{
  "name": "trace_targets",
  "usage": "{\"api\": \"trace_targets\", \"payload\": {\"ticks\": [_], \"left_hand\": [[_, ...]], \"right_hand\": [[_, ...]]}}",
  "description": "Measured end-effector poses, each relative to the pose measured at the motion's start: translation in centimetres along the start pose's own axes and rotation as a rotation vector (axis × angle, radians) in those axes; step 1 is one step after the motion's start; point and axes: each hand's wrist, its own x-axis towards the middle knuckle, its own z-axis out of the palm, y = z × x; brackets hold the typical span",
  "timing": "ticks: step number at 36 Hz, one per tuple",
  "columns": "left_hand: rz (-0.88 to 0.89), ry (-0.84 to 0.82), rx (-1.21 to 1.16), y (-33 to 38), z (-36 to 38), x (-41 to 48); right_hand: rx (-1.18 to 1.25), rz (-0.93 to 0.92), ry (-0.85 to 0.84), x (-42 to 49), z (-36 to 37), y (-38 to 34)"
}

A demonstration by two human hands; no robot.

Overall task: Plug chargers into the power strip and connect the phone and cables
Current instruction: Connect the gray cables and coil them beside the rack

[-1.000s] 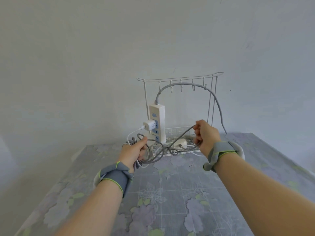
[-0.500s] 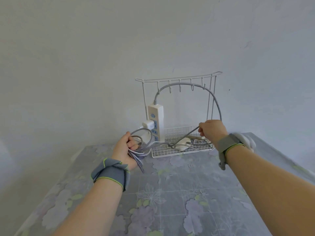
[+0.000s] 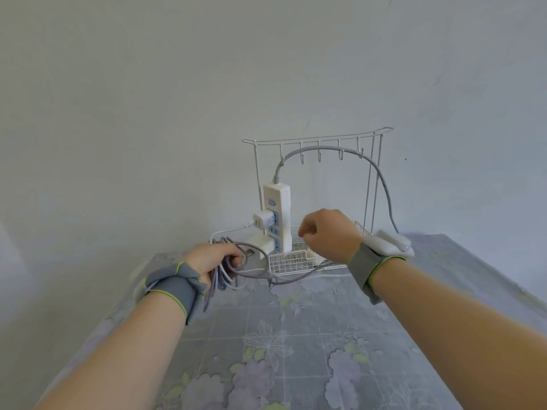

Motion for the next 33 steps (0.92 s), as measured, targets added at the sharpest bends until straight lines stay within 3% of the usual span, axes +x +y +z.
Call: {"api": "trace_targets", "payload": {"ticks": [5,10,14,17,24,29,33], "left_hand": [[0.167,0.239,0.392,-0.8,-2.6,0.7],[0.214,0.256,0.671,-1.0,-3.5,1.8],[0.252,0.267,0.828,-0.2,-4.2,2.6],[0.210,0.202,0.764,0.4,-4.3,3.2],[0.059,0.017,0.699,0.1,-4.9,4.6],[-0.018,-0.015,0.337,-1.3,-5.0,5.9],[-0.046,-0.033,0.332,-1.8,-4.9,7.5]], "right_hand": [[0.005,-0.073,-0.014,0.0,0.6,-1.8],[-0.032,-0.047,-0.114,-0.3,2.3,-0.4],[0.075,0.066,0.097,0.0,2.0,1.4],[0.095,0.145,0.161,0.9,1.1,3.0],[-0.212,0.060,-0.188,2.4,3.6,5.2],[-0.189,0.063,-0.255,2.8,5.1,6.3],[-0.281,0.039,-0.321,3.5,5.1,6.0]]}}
